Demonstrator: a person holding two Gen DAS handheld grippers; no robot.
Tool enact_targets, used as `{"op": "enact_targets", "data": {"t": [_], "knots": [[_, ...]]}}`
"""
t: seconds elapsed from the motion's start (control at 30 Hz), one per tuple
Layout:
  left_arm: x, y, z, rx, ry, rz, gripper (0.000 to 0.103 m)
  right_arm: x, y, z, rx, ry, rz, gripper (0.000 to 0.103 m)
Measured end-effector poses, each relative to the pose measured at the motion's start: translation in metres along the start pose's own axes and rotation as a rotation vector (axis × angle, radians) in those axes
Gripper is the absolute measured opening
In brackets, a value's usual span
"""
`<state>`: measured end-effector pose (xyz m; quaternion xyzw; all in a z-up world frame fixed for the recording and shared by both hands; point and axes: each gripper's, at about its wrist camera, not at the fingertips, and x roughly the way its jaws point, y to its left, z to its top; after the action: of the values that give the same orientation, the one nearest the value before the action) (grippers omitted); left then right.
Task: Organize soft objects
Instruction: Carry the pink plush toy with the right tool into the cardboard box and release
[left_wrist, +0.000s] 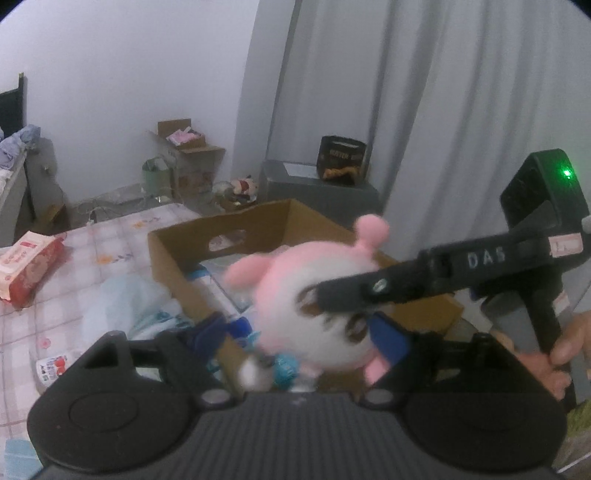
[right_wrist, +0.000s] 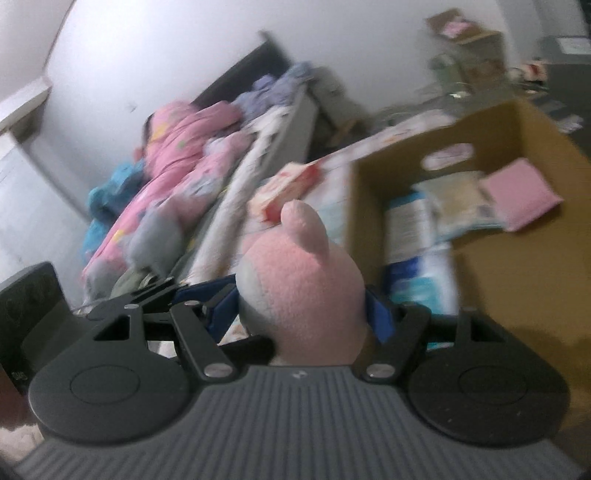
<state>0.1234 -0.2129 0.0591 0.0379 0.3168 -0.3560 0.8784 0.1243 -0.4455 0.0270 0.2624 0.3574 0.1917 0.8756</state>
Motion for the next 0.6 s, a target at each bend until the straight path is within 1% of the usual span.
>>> {"op": "enact_targets", "data": {"t": [0.1,0.2,0.33,0.43,0.47,0.6], "knots": [[0.007,0.01,-0.002,-0.029,0.027,0.0,0.086,-0.003,-0.03,0.007,0.023,-0.007,-0.052,0.072],[0.004,0.022,-0.008,-0.048,0.035,0.026,0.086,0.006,-0.059,0.018,0.027,0.023,-0.105,0.072],[-0.01,0.042,-0.013,-0.069,0.041,0.066,0.086,0.037,-0.098,0.037,0.017,0.147,-0.138,0.072],[-0.018,0.05,-0.016,-0.085,0.043,0.095,0.086,0.07,-0.117,0.047,0.01,0.257,-0.131,0.072],[-0.021,0.053,-0.018,-0.091,0.044,0.102,0.086,0.081,-0.121,0.049,-0.011,0.289,-0.131,0.072],[-0.03,0.064,-0.023,-0.109,0.043,0.125,0.086,0.115,-0.127,0.06,-0.099,0.35,-0.161,0.073]]}}
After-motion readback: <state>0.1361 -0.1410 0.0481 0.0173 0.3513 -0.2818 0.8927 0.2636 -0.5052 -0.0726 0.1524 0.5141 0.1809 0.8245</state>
